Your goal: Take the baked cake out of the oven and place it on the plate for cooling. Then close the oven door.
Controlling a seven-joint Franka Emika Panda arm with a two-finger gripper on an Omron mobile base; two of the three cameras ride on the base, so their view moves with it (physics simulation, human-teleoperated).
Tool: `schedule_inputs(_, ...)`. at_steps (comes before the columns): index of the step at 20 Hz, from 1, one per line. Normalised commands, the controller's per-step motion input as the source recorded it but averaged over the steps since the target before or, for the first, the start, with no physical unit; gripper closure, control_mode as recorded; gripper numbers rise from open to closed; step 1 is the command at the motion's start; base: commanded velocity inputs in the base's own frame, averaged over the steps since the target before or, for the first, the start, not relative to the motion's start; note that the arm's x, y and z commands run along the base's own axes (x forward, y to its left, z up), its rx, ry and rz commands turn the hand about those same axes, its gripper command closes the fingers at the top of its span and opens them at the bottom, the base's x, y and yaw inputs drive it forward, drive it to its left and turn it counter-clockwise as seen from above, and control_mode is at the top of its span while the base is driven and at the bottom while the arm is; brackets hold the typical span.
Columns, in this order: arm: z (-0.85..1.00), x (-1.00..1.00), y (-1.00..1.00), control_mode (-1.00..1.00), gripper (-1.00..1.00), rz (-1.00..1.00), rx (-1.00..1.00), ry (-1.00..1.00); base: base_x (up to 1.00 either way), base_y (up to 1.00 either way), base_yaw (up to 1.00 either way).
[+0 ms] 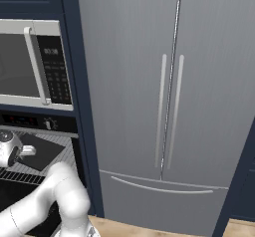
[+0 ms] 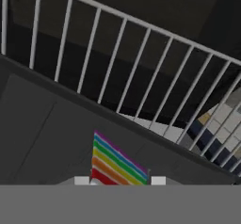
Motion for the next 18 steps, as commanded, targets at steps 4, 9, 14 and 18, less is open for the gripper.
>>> schedule_inputs(4,0.45,-0.32,-0.2,-1.0,1.0,0.0,0.0,0.0,0.0,0.0,0.0)
schedule_inputs(9,0.51,-0.28,-0.21,-1.0,1.0,0.0,0.0,0.0,0.0,0.0,0.0)
schedule_inputs(14,0.53,-0.21,-0.24,-1.0,1.0,0.0,0.0,0.02,0.0,0.0,0.0)
schedule_inputs(18,0.51,-0.17,-0.24,-1.0,1.0,0.0,0.0,0.05,0.0,0.0,0.0)
